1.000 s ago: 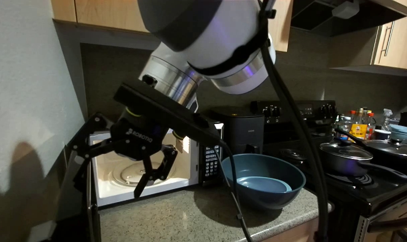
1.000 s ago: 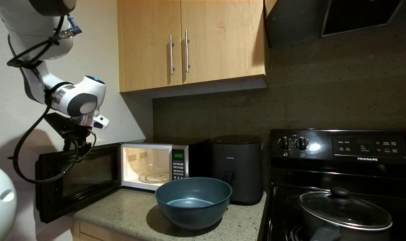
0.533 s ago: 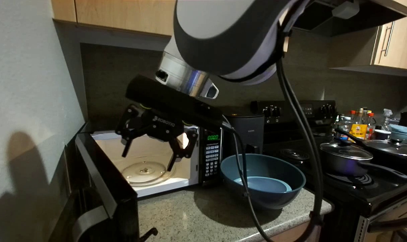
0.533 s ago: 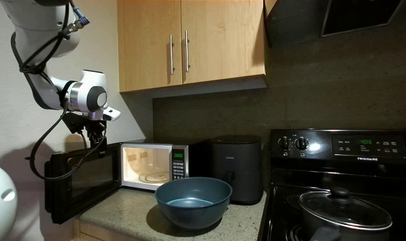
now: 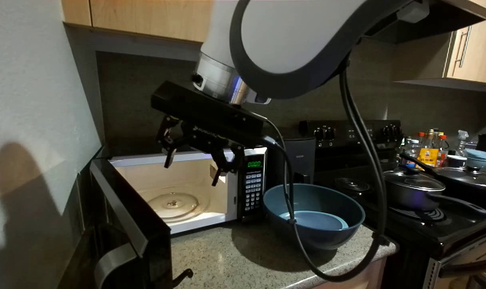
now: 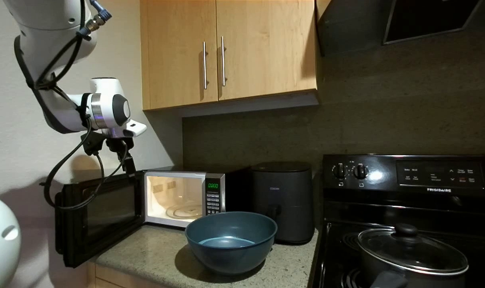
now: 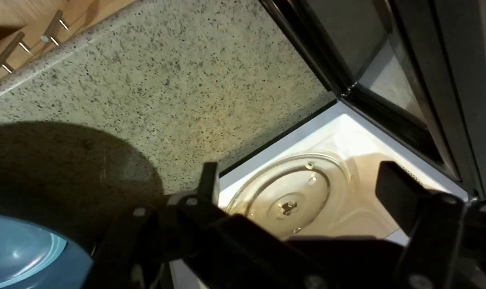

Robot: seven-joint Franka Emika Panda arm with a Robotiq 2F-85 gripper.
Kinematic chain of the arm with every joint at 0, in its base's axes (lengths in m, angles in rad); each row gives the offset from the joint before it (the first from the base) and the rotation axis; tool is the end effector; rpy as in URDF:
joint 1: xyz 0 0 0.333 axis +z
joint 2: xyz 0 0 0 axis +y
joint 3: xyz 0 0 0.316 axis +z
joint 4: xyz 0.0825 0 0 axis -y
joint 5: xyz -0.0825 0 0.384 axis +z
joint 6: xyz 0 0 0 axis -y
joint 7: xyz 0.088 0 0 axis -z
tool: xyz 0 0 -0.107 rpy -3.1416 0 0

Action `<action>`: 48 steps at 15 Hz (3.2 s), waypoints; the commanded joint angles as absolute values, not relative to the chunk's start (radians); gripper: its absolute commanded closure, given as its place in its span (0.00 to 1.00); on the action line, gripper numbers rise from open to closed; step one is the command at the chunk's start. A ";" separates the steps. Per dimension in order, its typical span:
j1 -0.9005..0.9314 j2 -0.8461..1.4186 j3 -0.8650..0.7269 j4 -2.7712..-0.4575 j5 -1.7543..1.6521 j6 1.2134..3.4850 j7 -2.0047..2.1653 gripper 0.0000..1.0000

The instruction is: Close the microwave door

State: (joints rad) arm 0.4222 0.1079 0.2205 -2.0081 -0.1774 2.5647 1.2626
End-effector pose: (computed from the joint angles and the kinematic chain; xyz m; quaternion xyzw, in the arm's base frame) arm 0.4908 0.3664 0.4529 -0.9430 0.2408 -0.1722 0.1518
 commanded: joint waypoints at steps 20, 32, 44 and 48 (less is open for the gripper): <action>0.455 0.158 0.413 -1.956 0.218 2.523 0.745 0.00; 0.350 0.139 0.184 -2.034 0.073 2.528 1.090 0.00; 0.363 0.215 0.111 -2.032 -0.139 2.818 1.375 0.00; 0.392 0.236 0.059 -2.026 -0.223 2.867 1.474 0.00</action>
